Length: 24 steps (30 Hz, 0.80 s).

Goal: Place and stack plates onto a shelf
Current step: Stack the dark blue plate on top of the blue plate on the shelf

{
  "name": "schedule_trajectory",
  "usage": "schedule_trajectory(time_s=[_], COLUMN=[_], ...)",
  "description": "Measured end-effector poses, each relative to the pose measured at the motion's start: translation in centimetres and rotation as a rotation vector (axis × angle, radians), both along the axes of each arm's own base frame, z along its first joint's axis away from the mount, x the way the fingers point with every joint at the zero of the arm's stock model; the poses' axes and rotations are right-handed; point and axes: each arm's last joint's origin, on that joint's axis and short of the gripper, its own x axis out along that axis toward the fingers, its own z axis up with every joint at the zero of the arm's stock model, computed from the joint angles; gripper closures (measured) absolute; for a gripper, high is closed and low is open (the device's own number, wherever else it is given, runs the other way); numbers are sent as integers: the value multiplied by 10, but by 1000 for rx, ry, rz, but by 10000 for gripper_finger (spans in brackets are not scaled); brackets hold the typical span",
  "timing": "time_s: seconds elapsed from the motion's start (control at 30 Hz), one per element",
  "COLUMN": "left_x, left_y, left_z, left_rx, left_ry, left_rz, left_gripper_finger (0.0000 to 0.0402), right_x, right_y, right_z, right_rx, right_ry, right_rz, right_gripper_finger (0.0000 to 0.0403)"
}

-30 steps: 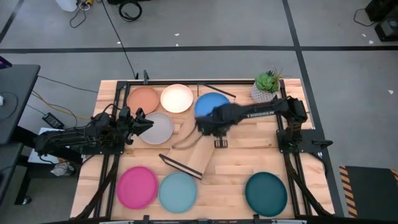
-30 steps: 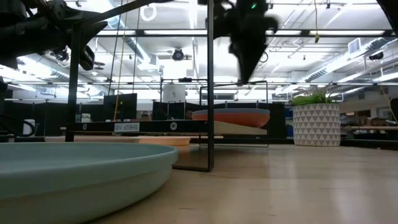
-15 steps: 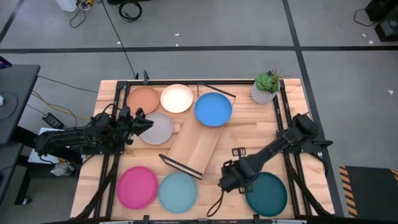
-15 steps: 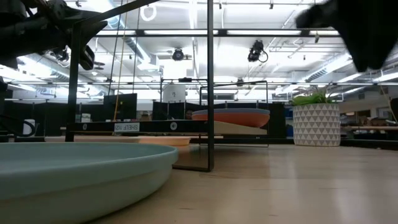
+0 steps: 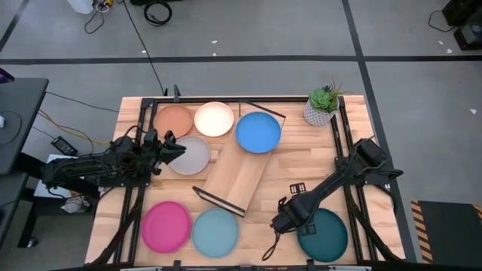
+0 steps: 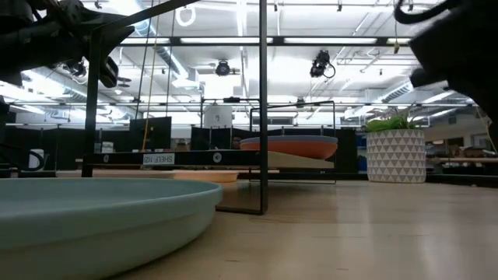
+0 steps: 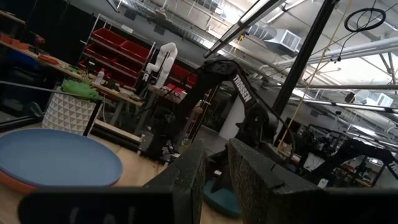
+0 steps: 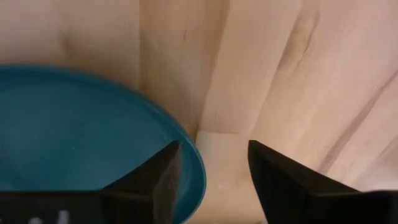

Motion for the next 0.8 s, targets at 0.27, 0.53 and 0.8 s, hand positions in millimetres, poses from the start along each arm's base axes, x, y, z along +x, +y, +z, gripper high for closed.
schedule_trajectory(time_s=[0.27,0.53,0.8], left_x=[0,0,0], left_y=[0,0,0], left_z=[0,0,0], left_rx=[1,2,2], left_ry=[0,0,0], left_rz=[1,1,1], left_gripper_finger=[324,324,324], right_x=[-12,-16,-2], right_y=[7,-3,-34], right_z=[-16,-34,-29], right_rx=[23,33,88], right_ry=[8,12,63], right_rz=[128,116,47], right_gripper_finger=[214,299,385])
